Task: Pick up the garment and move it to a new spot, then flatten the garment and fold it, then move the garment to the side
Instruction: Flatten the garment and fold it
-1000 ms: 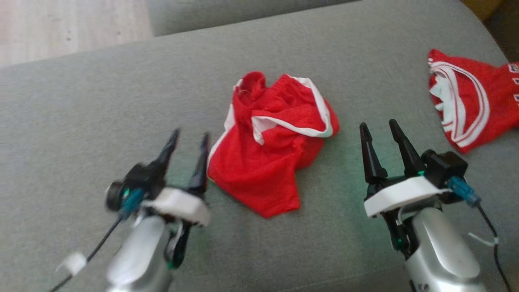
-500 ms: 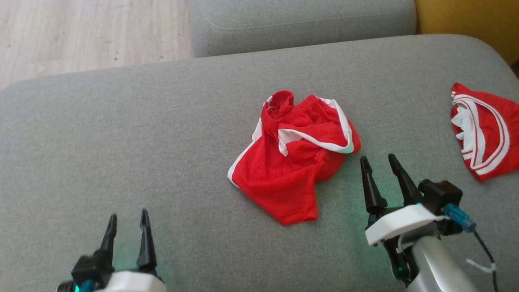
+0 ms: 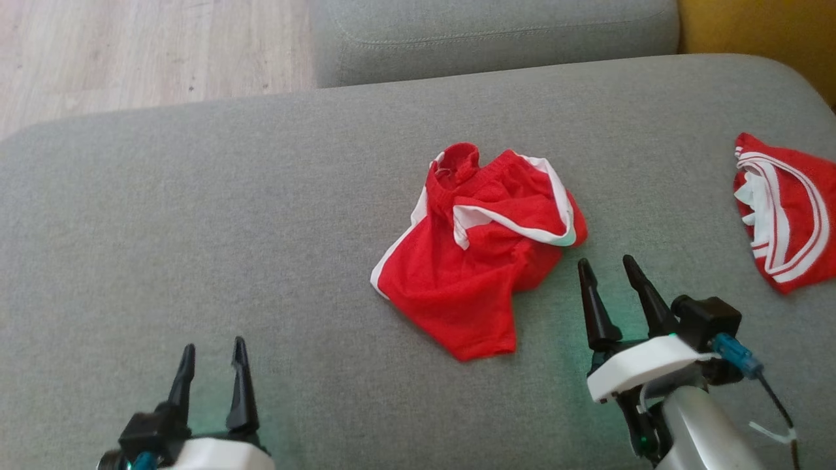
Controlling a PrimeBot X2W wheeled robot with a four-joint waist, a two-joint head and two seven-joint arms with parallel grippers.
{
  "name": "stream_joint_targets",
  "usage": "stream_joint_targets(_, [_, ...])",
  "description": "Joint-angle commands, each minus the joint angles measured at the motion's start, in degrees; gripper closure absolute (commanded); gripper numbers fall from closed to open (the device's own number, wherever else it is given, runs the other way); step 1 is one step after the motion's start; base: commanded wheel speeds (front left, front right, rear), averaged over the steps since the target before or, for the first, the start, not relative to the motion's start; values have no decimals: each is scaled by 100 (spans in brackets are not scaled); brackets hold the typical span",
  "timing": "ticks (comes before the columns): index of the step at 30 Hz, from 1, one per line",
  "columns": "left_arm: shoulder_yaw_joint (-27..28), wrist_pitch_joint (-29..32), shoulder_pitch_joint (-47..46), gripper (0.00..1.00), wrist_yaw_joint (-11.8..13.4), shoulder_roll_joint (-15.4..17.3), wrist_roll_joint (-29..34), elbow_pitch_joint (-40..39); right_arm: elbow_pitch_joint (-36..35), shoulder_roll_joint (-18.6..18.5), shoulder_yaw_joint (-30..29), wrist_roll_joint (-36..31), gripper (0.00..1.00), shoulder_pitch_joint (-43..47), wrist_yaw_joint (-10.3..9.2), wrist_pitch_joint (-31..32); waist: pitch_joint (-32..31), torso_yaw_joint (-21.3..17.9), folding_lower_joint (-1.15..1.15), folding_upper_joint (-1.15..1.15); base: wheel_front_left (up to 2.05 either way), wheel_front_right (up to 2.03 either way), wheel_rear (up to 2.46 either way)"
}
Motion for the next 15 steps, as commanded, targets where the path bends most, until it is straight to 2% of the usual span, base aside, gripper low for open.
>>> stream_joint_targets(1, [90, -56, -293, 0, 12, -1, -54, -153, -162, 20, 168, -46, 0, -220, 37, -63, 34, 29, 0, 0, 0, 0, 0])
stream_joint_targets(4, [6, -56, -322, 0, 19, -2, -105, -142, -83, 20, 355, -29, 0, -232, 37, -63, 94, 92, 0, 0, 0, 0, 0])
stream_joint_targets(12, [-112, -56, -333, 0, 27, -2, -142, -98, 454, 20, 1452, 180, 0, -58, 37, -63, 170, 310, 0, 0, 0, 0, 0])
stream_joint_targets(15, [-116, -56, -345, 0, 22, -2, -136, -80, 619, 20, 1617, 270, 0, -104, 37, -63, 198, 380, 0, 0, 0, 0, 0])
